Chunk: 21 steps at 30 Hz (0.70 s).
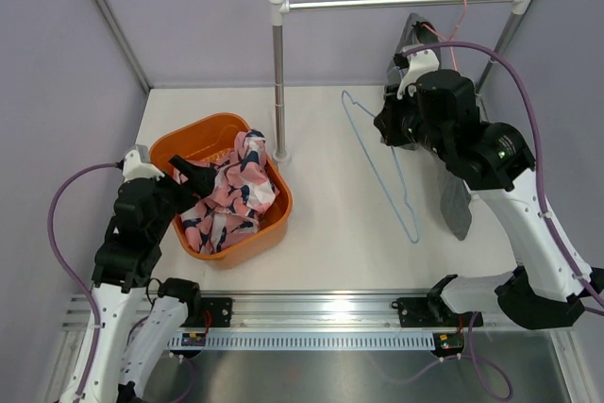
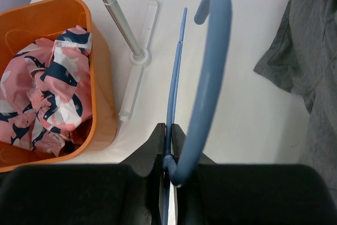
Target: Remove the shorts from the hanger
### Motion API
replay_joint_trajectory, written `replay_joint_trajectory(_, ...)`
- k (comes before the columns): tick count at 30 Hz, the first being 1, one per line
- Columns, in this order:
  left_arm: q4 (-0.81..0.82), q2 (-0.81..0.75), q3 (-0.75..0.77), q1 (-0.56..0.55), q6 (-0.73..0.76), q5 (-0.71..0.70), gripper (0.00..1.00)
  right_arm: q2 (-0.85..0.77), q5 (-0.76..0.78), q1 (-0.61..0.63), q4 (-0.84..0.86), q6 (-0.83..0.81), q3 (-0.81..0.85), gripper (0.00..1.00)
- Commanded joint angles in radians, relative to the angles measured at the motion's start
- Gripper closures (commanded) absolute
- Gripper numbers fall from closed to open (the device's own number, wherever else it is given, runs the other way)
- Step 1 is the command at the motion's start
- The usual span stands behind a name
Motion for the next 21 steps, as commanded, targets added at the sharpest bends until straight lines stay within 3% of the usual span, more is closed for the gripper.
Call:
replay_joint_trajectory(1,0.006,-0.001,0.035,0.005,0.095,0.11,0.03,0.073,-0.001,0.006,0.068,-0.097,0.094,1.0)
replay_joint_trajectory(3,0.015,-0.01,0.002,0.005,0.112,0.144,0.03,0.113,-0.008,-0.003,0.07,-0.138,0.169,1.0)
replay_joint_trajectory(8,0.045,-0.051,-0.077,0.005,0.196,0.297,0.03,0.212,-0.189,-0.057,0.134,-0.189,0.281,1.0)
replay_joint_trajectory(13,0.032,-0.116,-0.11,0.003,0.25,0.354,0.03,0.339,-0.376,-0.156,0.171,-0.214,0.402,1.0)
replay_joint_trajectory(21,0.057,-0.212,-0.139,-0.002,0.259,0.39,0.01,0.501,-0.35,-0.177,0.18,-0.283,0.591,1.0)
